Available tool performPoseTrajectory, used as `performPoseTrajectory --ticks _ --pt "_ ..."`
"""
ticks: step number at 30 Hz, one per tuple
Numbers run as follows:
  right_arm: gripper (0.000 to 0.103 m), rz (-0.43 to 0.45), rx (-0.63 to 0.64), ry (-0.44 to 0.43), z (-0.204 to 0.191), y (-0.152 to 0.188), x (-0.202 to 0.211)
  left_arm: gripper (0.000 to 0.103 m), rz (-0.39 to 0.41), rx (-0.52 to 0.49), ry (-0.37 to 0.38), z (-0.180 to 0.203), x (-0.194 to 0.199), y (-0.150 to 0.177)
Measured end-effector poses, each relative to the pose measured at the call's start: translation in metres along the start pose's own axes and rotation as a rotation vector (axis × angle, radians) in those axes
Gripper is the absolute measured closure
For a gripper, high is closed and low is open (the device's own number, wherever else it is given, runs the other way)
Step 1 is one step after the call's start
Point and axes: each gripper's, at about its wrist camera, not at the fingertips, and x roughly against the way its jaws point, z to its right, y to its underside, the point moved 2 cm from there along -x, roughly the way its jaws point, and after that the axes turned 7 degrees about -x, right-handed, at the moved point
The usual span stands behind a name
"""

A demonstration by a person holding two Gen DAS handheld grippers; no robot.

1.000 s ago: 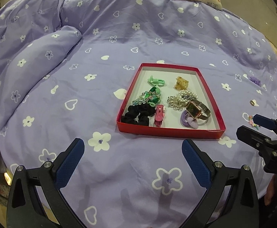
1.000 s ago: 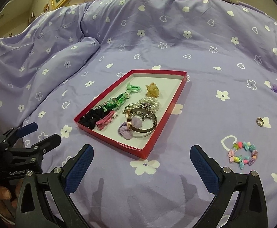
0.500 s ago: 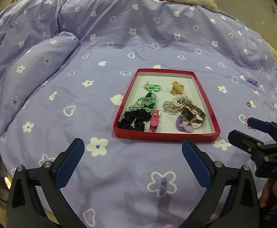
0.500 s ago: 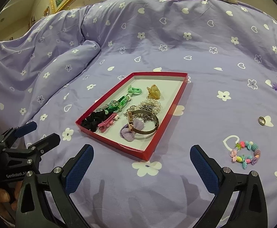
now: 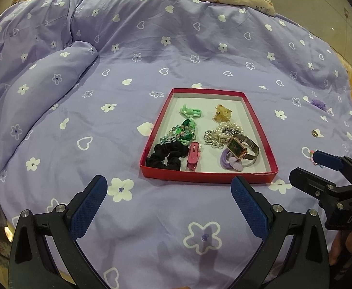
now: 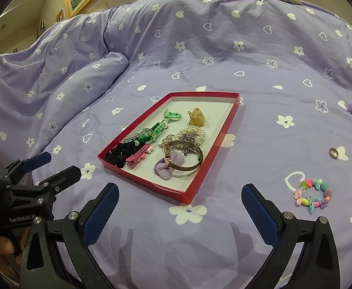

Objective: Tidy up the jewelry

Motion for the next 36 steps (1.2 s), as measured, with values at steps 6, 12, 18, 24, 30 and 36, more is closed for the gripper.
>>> performPoseTrajectory --ticks 6,12,18,24,30,36 --pt "0.000 0.001 0.000 0.000 0.0006 -0.0004 0.0002 0.000 0.000 0.004 -0.001 0.0001 0.0002 0.0005" --pt "0.000 0.009 -0.002 -0.002 0.0010 -0.0015 0.0010 0.000 -0.002 0.006 0.001 -0.0011 -0.0015 -0.0016" --pt "0.000 0.012 -0.001 -0.001 0.0008 -0.0023 0.0015 0.000 -0.004 0.006 0.000 -0.0015 -0.0021 -0.0019" --pt "0.000 0.017 0.000 -0.004 0.0002 -0.0036 0.0039 0.000 -0.007 0.010 -0.005 -0.0025 -0.0037 0.0006" --pt "0.000 0.016 0.007 -0.014 -0.0031 -0.0033 0.0048 0.000 -0.008 0.011 -0.006 -0.0029 -0.0040 0.0015" --pt "0.000 0.013 0.008 -0.016 -0.0045 -0.0030 0.0032 0.000 -0.010 0.012 -0.010 -0.0036 -0.0053 0.0024"
